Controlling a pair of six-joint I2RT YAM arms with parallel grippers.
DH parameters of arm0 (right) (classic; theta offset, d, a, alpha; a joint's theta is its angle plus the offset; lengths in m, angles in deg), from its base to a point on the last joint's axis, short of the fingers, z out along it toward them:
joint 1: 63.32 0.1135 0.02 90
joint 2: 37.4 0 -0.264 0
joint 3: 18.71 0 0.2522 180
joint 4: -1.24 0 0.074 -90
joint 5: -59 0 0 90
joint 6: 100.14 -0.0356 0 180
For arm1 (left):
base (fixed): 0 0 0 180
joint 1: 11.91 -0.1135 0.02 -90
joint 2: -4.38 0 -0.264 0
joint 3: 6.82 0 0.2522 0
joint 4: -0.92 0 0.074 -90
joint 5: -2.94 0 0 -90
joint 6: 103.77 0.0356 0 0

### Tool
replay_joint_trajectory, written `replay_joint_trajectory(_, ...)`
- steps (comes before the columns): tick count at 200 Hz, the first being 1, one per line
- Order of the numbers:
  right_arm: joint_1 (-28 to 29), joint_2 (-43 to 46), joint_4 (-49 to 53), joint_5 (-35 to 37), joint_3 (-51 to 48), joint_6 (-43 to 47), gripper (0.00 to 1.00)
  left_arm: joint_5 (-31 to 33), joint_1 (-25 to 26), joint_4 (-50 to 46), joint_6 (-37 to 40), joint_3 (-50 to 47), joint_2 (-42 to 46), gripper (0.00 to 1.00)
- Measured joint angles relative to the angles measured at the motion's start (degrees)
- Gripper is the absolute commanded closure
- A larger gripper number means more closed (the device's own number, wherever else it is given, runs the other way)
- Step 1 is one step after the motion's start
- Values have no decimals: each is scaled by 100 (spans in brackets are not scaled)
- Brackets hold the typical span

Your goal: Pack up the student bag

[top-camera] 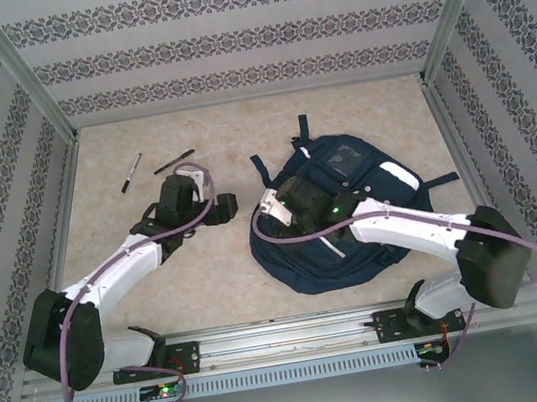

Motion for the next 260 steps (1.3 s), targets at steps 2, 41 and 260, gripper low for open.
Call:
replay_joint_trajectory(2,0,-52,31,37,13,-20,30,-22,-22,-26,-26,0,9,12)
replay_joint_trajectory(41,35,-861,761,407,361,-413,43,-507,-55,-245,-245,-15,299,14)
replay_joint_trajectory(260,-841,717,1550,-1834,409,1941,100,-2017,1679,802,323,22,-660,45)
